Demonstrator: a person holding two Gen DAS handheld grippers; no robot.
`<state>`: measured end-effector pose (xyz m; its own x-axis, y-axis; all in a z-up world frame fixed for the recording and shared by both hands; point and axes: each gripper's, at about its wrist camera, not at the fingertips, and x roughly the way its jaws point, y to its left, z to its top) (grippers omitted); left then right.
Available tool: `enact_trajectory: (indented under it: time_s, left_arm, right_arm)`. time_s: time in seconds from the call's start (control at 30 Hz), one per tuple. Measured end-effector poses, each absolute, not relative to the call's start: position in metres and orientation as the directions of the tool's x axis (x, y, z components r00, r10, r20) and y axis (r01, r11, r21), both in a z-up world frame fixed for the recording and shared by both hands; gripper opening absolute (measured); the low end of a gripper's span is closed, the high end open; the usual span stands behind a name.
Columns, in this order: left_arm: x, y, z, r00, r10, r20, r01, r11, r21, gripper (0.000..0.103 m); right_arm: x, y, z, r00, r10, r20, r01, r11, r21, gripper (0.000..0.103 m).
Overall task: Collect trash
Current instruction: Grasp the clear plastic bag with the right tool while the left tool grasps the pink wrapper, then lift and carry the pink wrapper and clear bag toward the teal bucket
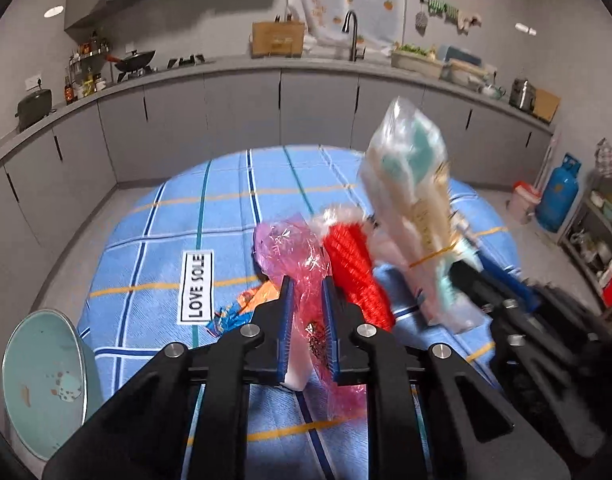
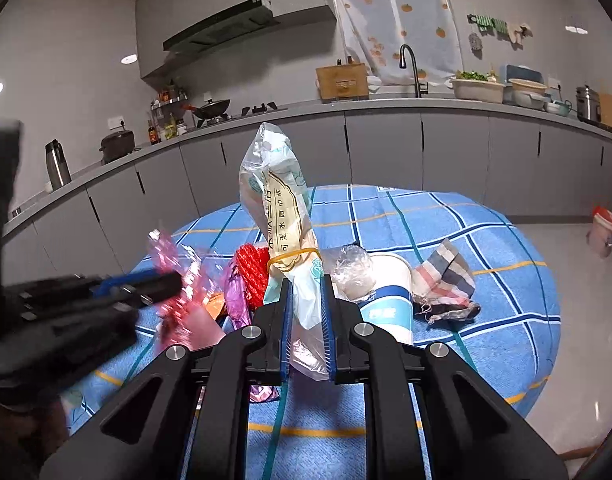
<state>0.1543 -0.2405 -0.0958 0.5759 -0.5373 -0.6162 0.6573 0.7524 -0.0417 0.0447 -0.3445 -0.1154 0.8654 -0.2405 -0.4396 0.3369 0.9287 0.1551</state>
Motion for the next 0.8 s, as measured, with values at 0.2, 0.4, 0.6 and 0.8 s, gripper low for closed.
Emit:
enact_trajectory:
  time_s: [0.2,0.4,0.6,0.8]
  left_arm:
    - [0.146,-0.211,-0.068,0.635,-0.539,-0.553,0.628,0.778,-0.037,0.015]
    - [0.143,-0.188,-0.060,0.691,-0.493,-0.529,0.577,0.817,-0.009,0.015]
    - [0.147,-0.162,-0.065,0.755,-0.393,-0.525,0.491,0.870,0.055,0.015]
    - [0.155,-0.130,-0.074,0.779,-0.313,-0.543,0.414,0.907,0.071,0.015]
  right_arm:
    - [0.043,-0.337,-0.111,0.866,-0.246,-0.435,0.334,0.933,0.138,0.014]
    - [0.046,-0.325,-0.106,0.876,-0.220,-0.430,0.303,0.944,0.132,0.014]
    - [0.055,-0.306,-0.106,0.881,-0.161,-0.444,0.247,0.959,0.143,0.014]
    - [0.068,-0.279,-0.104,0.887,-0.099,-0.450,0.179,0.974,0.138,0.014]
